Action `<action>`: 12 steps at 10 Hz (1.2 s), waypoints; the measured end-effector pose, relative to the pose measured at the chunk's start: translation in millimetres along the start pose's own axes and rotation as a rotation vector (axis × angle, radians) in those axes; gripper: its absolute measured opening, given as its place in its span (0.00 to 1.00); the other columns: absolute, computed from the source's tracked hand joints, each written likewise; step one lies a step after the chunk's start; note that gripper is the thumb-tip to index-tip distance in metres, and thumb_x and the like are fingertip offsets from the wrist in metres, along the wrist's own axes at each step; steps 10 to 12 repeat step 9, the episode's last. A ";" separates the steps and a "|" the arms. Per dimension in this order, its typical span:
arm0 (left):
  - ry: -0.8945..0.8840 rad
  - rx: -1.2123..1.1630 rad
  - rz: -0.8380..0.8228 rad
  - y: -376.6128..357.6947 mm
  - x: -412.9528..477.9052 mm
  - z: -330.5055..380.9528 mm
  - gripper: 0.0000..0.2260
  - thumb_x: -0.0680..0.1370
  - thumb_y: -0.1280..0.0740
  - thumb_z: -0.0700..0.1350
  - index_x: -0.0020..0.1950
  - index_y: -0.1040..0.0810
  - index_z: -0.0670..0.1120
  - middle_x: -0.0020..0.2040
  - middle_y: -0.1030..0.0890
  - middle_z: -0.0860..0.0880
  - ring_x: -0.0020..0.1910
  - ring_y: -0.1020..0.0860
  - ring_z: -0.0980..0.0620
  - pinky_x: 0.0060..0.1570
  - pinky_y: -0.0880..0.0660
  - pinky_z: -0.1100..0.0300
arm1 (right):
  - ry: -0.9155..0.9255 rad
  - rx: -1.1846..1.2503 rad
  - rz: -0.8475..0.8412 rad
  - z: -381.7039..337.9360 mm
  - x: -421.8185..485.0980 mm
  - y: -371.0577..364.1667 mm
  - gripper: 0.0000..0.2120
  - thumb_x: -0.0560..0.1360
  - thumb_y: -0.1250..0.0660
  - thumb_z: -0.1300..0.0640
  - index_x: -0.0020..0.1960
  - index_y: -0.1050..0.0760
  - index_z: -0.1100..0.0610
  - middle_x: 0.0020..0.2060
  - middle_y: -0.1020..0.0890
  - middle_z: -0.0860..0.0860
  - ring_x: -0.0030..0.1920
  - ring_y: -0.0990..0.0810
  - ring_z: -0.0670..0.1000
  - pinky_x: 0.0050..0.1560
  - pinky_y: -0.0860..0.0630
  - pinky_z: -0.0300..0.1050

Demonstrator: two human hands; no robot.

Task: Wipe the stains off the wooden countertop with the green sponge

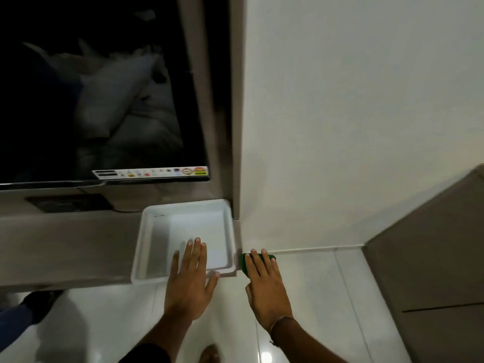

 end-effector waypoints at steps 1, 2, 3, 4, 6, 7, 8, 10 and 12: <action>0.054 0.001 0.033 0.4 19.8 -66.4 0.39 0.81 0.64 0.68 0.85 0.53 0.44 0.86 0.51 0.42 0.85 0.55 0.41 0.84 0.53 0.37 | 0.051 0.031 -0.013 -57.1 54.6 -24.7 0.36 0.77 0.31 0.62 0.82 0.41 0.55 0.81 0.36 0.56 0.82 0.44 0.62 0.79 0.43 0.62; 0.051 0.021 0.014 -3.1 40.6 -94.1 0.40 0.80 0.65 0.68 0.85 0.58 0.44 0.86 0.57 0.42 0.85 0.61 0.41 0.84 0.55 0.37 | 0.056 0.033 -0.010 -77.9 91.2 -38.5 0.37 0.76 0.29 0.63 0.81 0.41 0.56 0.80 0.35 0.57 0.81 0.41 0.64 0.79 0.43 0.62; 0.035 0.051 -0.034 -13.2 68.5 -112.7 0.39 0.80 0.64 0.68 0.85 0.60 0.44 0.86 0.61 0.41 0.84 0.63 0.39 0.83 0.54 0.37 | 0.047 0.004 -0.038 -86.8 139.7 -58.8 0.35 0.80 0.32 0.59 0.82 0.44 0.56 0.81 0.38 0.58 0.81 0.44 0.64 0.79 0.52 0.59; 0.031 0.040 -0.066 -23.7 81.2 -115.4 0.37 0.83 0.60 0.67 0.85 0.59 0.45 0.86 0.61 0.41 0.84 0.63 0.39 0.83 0.54 0.36 | 0.025 -0.013 -0.101 -86.5 162.1 -73.5 0.35 0.83 0.34 0.55 0.83 0.48 0.55 0.83 0.43 0.57 0.83 0.49 0.62 0.80 0.56 0.58; 0.030 0.039 -0.107 -39.0 92.9 -121.5 0.36 0.85 0.56 0.64 0.85 0.59 0.44 0.87 0.59 0.41 0.85 0.62 0.40 0.83 0.55 0.37 | -0.011 -0.080 -0.229 -84.2 170.7 -112.8 0.37 0.85 0.40 0.50 0.84 0.60 0.54 0.85 0.55 0.54 0.83 0.61 0.61 0.81 0.59 0.59; 0.029 0.045 -0.110 -34.7 93.5 -123.7 0.35 0.85 0.56 0.63 0.85 0.59 0.43 0.87 0.60 0.40 0.85 0.62 0.39 0.83 0.54 0.37 | -0.035 -0.074 -0.263 -84.3 169.1 -115.2 0.36 0.85 0.45 0.45 0.84 0.61 0.53 0.84 0.57 0.54 0.83 0.61 0.61 0.81 0.59 0.61; 0.025 0.061 -0.116 -25.2 96.6 -119.9 0.35 0.85 0.55 0.63 0.85 0.59 0.42 0.87 0.59 0.40 0.85 0.62 0.39 0.83 0.53 0.37 | -0.030 -0.040 -0.313 -85.0 174.5 -106.7 0.38 0.84 0.47 0.38 0.84 0.60 0.53 0.84 0.57 0.54 0.83 0.60 0.61 0.81 0.59 0.61; -0.010 0.101 -0.073 -12.6 85.4 -104.2 0.36 0.84 0.58 0.64 0.85 0.62 0.44 0.86 0.61 0.40 0.84 0.64 0.39 0.83 0.57 0.37 | -0.022 0.088 -0.262 -87.9 159.0 -80.7 0.41 0.81 0.50 0.32 0.84 0.59 0.53 0.84 0.57 0.53 0.82 0.63 0.60 0.81 0.58 0.63; -0.010 0.101 -0.073 -12.6 85.4 -104.2 0.36 0.84 0.58 0.64 0.85 0.62 0.44 0.86 0.61 0.40 0.84 0.64 0.39 0.83 0.57 0.37 | -0.022 0.088 -0.262 -87.9 159.0 -80.7 0.41 0.81 0.50 0.32 0.84 0.59 0.53 0.84 0.57 0.53 0.82 0.63 0.60 0.81 0.58 0.63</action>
Point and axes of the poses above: each hand's wrist, its own x-axis towards the middle knuckle, its own y-axis out of the back of the hand, z = x × y, the point moved 6 cm from there along x, towards the middle knuckle
